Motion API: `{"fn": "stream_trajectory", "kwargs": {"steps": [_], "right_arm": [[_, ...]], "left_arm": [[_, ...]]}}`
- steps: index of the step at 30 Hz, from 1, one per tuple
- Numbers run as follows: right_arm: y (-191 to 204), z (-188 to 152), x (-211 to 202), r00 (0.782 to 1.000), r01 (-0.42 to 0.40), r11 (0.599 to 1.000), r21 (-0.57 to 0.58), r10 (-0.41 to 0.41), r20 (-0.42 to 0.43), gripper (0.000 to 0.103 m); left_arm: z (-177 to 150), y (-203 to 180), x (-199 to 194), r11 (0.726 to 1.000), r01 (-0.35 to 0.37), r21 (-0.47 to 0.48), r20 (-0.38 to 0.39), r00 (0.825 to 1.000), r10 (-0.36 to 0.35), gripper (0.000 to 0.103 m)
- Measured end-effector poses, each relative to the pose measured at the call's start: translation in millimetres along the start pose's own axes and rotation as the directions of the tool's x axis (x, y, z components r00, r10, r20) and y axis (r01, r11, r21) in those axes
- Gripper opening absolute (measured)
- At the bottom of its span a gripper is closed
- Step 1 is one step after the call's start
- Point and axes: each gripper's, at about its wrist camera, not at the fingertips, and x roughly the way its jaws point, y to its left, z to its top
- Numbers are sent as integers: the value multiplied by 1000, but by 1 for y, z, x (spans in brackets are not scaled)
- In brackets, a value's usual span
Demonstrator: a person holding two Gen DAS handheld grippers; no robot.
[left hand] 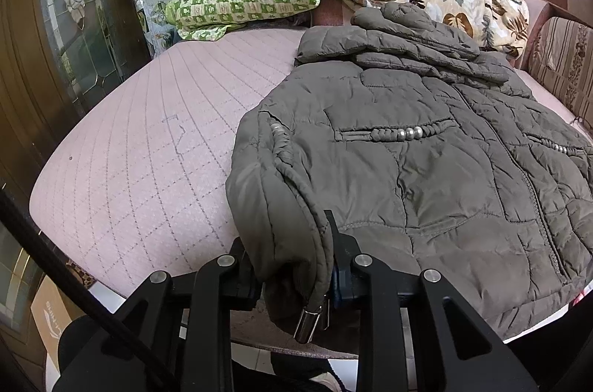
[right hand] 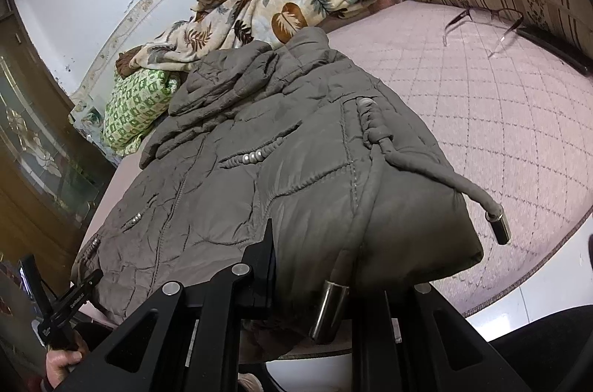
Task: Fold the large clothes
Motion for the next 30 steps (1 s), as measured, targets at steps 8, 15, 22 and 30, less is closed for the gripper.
{"fn": "stream_trajectory", "kwargs": {"steps": [8, 15, 22, 30], "right_arm": [[6, 4, -8, 999, -13, 999, -30, 14, 31, 18], [9, 8, -15, 998, -38, 998, -40, 40, 49, 17], [12, 11, -22, 996, -57, 997, -52, 60, 60, 16], [16, 15, -34, 995, -75, 995, -58, 79, 68, 16]], "left_arm": [[2, 2, -5, 1000, 5, -7, 8, 1000, -5, 25], [4, 4, -13, 1000, 11, -21, 20, 1000, -10, 25], [8, 8, -21, 1000, 12, -29, 34, 999, -11, 25], [14, 18, -36, 998, 30, -51, 56, 998, -27, 25]]}}
